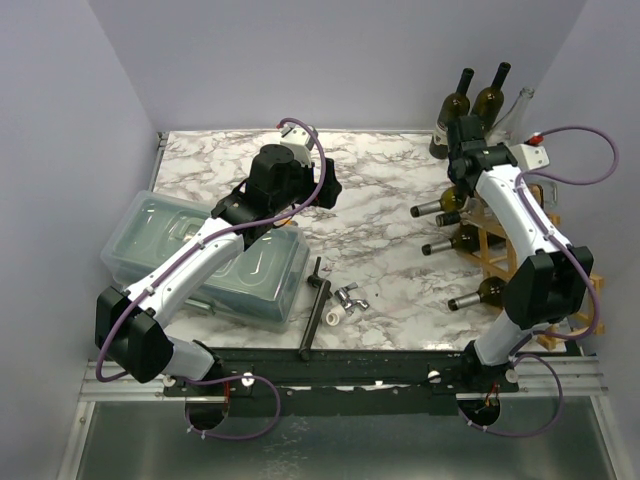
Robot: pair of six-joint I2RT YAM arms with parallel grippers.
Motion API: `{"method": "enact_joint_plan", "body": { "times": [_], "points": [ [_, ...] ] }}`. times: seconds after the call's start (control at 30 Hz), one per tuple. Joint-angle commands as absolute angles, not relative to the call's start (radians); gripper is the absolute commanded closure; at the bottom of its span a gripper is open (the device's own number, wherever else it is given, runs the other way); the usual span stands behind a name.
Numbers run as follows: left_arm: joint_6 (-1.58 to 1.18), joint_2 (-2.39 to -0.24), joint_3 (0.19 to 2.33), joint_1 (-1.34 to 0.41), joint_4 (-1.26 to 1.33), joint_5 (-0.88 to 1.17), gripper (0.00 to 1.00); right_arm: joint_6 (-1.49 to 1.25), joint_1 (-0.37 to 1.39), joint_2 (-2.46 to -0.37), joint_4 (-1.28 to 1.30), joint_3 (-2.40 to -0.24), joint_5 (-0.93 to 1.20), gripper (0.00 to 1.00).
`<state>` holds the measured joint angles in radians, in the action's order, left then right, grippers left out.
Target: Put the wine bottle on the wine rack
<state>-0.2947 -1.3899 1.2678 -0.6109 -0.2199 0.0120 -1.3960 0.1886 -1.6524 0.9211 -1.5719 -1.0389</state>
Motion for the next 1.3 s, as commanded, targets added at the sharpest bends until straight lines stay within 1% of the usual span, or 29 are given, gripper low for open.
{"method": "enact_joint_plan", "body": {
  "times": [0.0,0.23,0.33,0.43,0.73,0.83,0.87,0.93,1.07,1.13,1.2,1.27],
  "points": [
    [-0.296,-1.391,1.299,-0.611,-0.221,0.030,0.08,-1.524,0.189,-1.646,0.779,-1.685,-1.198,0.99],
    [-0.298,-1.392,1.301,-0.608,-0.222,0.032,0.08,-1.514,0.190,-1.685,0.731,-1.731,-1.220,0.99],
    [-0.299,-1.390,1.301,-0.606,-0.223,0.035,0.08,-1.428,0.190,-1.681,0.606,-1.711,-1.235,0.99],
    [-0.300,-1.389,1.300,-0.604,-0.222,0.035,0.08,-1.384,0.190,-1.677,0.540,-1.700,-1.241,0.99],
    [-0.310,-1.389,1.302,-0.595,-0.221,0.048,0.08,-1.396,0.189,-1.650,0.555,-1.645,-1.231,0.99],
    [-0.310,-1.392,1.304,-0.595,-0.222,0.051,0.08,-1.407,0.190,-1.646,0.578,-1.643,-1.219,0.80],
    [-0.310,-1.392,1.302,-0.595,-0.221,0.051,0.08,-1.395,0.190,-1.649,0.577,-1.645,-1.217,0.77],
    [-0.310,-1.392,1.303,-0.595,-0.221,0.051,0.08,-1.366,0.190,-1.660,0.576,-1.650,-1.222,0.74],
    [-0.308,-1.389,1.302,-0.595,-0.222,0.048,0.08,-1.343,0.189,-1.675,0.598,-1.656,-1.219,0.65],
    [-0.306,-1.387,1.302,-0.594,-0.222,0.044,0.08,-1.313,0.190,-1.671,0.604,-1.657,-1.213,0.62],
    [-0.306,-1.385,1.302,-0.595,-0.222,0.043,0.08,-1.241,0.190,-1.655,0.592,-1.653,-1.191,0.59],
    [-0.305,-1.384,1.302,-0.595,-0.223,0.044,0.08,-1.077,0.190,-1.623,0.508,-1.629,-1.146,0.57]
  ]
}}
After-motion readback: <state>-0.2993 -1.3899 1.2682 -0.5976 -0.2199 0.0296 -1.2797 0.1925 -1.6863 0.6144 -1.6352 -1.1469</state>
